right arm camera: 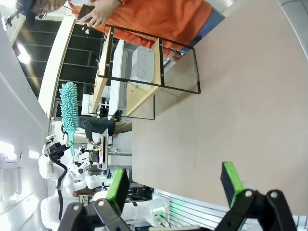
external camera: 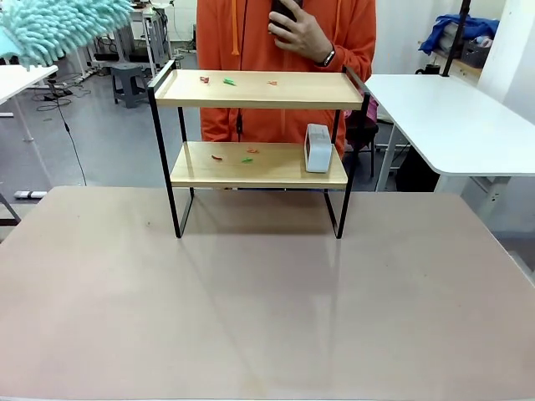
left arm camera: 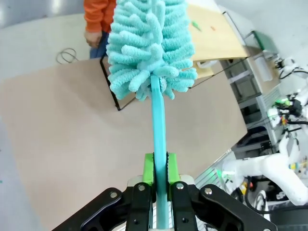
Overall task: Clean the shelf.
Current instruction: Clean the specific tier of the Shelf with the Duster once objects are removed.
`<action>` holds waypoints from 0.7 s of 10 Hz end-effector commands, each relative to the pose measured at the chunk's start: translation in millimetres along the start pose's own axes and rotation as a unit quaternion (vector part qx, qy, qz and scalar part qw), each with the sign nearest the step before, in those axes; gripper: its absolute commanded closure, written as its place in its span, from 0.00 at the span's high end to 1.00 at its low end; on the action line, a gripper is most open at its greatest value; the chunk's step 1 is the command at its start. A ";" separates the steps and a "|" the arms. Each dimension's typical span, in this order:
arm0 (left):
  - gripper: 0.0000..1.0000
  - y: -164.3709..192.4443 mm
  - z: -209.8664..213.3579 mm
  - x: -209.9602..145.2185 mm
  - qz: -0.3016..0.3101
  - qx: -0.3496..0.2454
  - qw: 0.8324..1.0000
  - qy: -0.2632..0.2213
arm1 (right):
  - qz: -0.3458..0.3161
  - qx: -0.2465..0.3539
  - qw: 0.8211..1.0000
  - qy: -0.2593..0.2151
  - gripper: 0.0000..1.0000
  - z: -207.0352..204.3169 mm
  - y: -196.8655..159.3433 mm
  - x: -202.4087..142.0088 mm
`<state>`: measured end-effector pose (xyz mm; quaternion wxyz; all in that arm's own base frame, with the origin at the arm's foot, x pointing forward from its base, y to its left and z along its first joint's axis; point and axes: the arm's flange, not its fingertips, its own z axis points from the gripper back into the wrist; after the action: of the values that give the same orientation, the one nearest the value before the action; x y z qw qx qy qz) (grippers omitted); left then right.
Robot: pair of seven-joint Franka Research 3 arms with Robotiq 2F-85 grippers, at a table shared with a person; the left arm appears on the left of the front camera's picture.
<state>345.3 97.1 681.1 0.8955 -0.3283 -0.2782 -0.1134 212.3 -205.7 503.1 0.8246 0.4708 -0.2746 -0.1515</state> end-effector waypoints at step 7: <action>0.12 -43.1 -45.4 44.9 -0.028 0.023 0.996 0.083 | 0.013 0.008 1.000 -0.006 1.00 -0.8 0.9 1.6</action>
<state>370.9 45.4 692.5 0.9068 -0.3049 -0.2429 -0.1605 212.1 -205.9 503.1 0.8246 0.4706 -0.2749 -0.1516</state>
